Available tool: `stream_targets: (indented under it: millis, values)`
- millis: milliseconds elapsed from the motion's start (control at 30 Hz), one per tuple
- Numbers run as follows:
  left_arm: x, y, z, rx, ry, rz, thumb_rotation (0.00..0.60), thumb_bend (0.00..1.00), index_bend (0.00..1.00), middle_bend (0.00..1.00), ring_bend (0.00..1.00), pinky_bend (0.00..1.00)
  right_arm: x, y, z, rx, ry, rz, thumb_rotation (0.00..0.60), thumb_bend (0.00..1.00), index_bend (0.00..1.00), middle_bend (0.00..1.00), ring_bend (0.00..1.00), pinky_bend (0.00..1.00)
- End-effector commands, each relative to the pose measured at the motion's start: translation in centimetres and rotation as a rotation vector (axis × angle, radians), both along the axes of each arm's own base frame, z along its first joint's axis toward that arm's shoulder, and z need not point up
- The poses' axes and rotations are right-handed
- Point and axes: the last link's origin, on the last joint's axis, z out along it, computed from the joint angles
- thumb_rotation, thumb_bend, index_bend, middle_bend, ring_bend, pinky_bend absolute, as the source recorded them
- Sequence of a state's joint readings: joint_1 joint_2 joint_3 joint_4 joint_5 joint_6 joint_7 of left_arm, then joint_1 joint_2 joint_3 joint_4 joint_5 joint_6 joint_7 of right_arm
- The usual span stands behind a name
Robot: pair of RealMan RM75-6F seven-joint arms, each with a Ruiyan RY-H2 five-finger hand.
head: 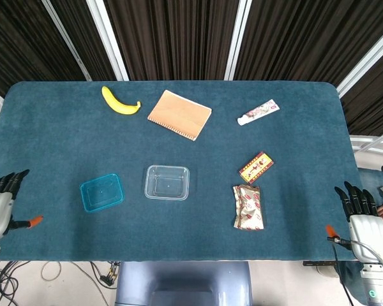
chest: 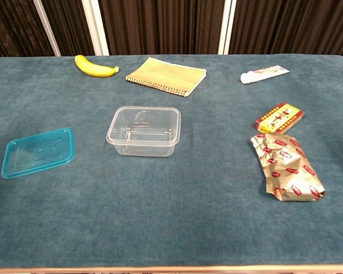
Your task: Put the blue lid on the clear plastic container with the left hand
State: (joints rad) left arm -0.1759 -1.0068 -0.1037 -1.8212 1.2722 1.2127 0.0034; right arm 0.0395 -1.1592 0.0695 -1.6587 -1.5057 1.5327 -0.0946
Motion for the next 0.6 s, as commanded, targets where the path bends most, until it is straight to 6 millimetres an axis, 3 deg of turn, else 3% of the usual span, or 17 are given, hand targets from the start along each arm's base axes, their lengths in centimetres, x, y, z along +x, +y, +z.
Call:
stream_targets:
  millis: [33,133,267,600]
  values:
    - [2.7,3.3,-0.4,-0.134,-0.025,0.003,0.600,0.07,0.00,0.07,0.00,0.00,0.0,0.0,0.0,0.000,-0.001,-0.004,0.600,0.29,0.10,0.03,0.04,0.00]
    - [4.5,5.1,-1.5,-0.202,0.027,-0.021,0.600,0.07,0.00,0.07,0.00,0.00,-0.1,0.0,0.1,-0.014,-0.009,-0.020,0.600,0.29,0.10,0.03,0.04,0.00]
    - [5.5,5.9,-3.1,-0.220,0.057,0.015,0.600,0.04,0.00,0.05,0.00,0.00,-0.1,0.0,0.1,-0.017,-0.008,-0.025,0.600,0.29,0.10,0.03,0.04,0.00]
    - [5.1,6.9,-7.3,-0.213,0.093,0.104,0.600,0.04,0.00,0.05,0.00,0.01,-0.1,0.0,0.2,-0.021,-0.012,-0.023,0.600,0.29,0.10,0.03,0.04,0.00]
